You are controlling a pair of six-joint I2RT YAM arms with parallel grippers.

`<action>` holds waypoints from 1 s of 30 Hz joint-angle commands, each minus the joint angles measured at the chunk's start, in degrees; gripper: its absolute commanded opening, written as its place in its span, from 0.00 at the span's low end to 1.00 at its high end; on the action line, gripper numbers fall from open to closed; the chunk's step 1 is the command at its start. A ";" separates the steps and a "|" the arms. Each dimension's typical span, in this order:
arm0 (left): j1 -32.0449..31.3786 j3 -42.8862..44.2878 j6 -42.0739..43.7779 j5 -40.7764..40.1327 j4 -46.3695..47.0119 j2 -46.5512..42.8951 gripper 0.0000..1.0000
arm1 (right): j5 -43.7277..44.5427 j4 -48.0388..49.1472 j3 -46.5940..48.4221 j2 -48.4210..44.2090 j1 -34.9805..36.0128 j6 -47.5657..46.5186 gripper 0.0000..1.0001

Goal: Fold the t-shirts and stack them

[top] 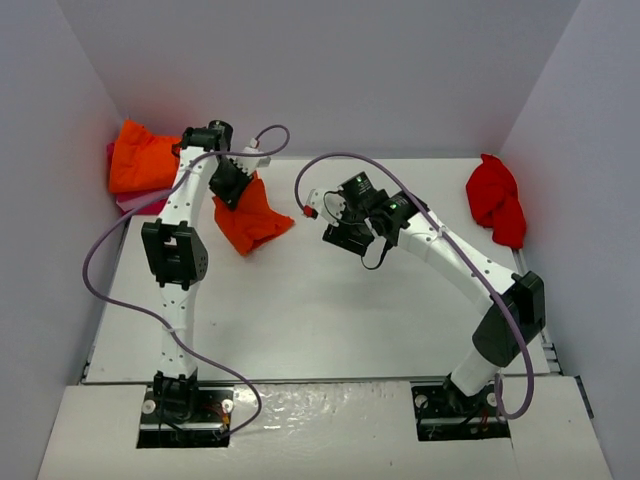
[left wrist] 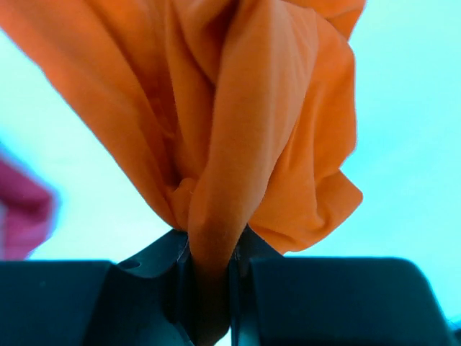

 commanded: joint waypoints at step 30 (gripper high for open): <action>25.39 17.04 -2.25 -32.89 42.91 6.82 0.00 | -4.29 3.14 -1.14 3.96 -1.77 3.18 0.57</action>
